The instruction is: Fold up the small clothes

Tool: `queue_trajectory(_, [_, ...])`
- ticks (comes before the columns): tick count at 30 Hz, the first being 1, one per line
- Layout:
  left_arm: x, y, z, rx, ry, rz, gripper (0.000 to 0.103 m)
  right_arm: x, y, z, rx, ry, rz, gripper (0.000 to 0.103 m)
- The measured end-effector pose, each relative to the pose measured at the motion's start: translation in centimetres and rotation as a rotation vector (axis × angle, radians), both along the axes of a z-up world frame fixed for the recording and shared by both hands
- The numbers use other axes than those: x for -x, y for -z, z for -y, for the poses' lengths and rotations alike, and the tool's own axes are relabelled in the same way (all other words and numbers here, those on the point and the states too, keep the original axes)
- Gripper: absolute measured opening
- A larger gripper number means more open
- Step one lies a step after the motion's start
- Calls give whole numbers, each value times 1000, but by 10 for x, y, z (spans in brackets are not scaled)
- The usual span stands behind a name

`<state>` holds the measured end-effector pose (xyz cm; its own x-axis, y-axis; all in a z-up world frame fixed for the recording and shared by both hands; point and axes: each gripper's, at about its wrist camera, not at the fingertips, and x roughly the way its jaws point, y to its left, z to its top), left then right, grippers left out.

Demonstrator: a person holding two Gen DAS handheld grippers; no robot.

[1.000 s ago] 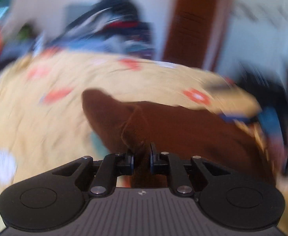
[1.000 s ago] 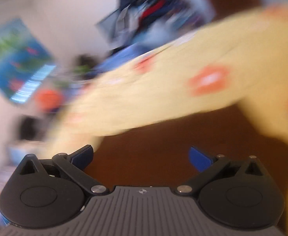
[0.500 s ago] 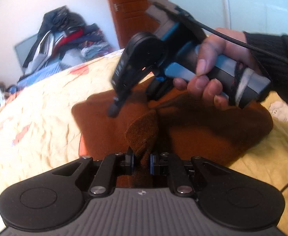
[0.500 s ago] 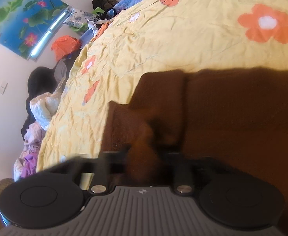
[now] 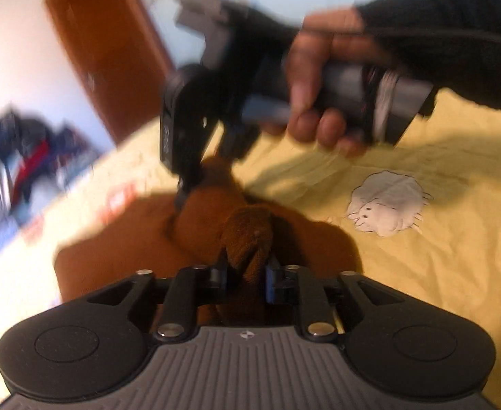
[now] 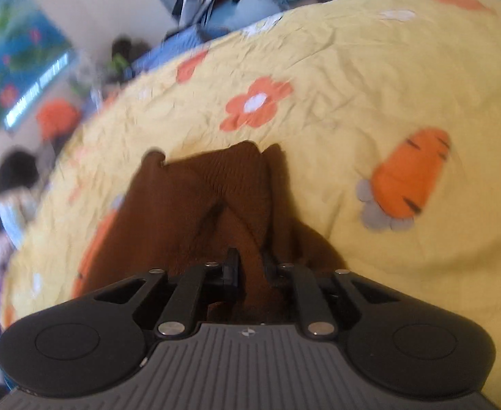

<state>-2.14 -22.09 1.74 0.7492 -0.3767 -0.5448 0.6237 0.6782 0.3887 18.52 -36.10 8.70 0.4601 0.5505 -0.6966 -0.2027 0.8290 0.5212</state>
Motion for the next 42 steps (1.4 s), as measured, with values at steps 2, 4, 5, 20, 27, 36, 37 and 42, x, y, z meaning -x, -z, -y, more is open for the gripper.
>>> queue_trajectory(2, [8,-12,-19,52,76,-8,62,7,0,12,-107,60,-4,43])
queue_trajectory(4, [17,-23,-47,105,65,52,103,21,-12,19,-135,119,54,76])
queue_trajectory(5, [21,-28,-65,135,35,102,103,30,-18,20,-125,137,84,90])
queue_trajectory(20, [-2,18,-130,63,-188,-33,68,120,-29,-44,99,-160,85,68])
queue_trajectory(27, [-4,15,-123,110,-188,-62,12,116,-29,-23,136,-116,75,22])
queue_trajectory(36, [19,11,-154,154,-109,-135,33,124,-34,17,-56,-7,68,96])
queue_trajectory(37, [20,7,-167,182,-104,-156,60,121,-41,23,-105,12,96,98])
queue_trajectory(42, [-20,-10,-224,449,-264,-225,95,77,-33,39,-176,108,53,99])
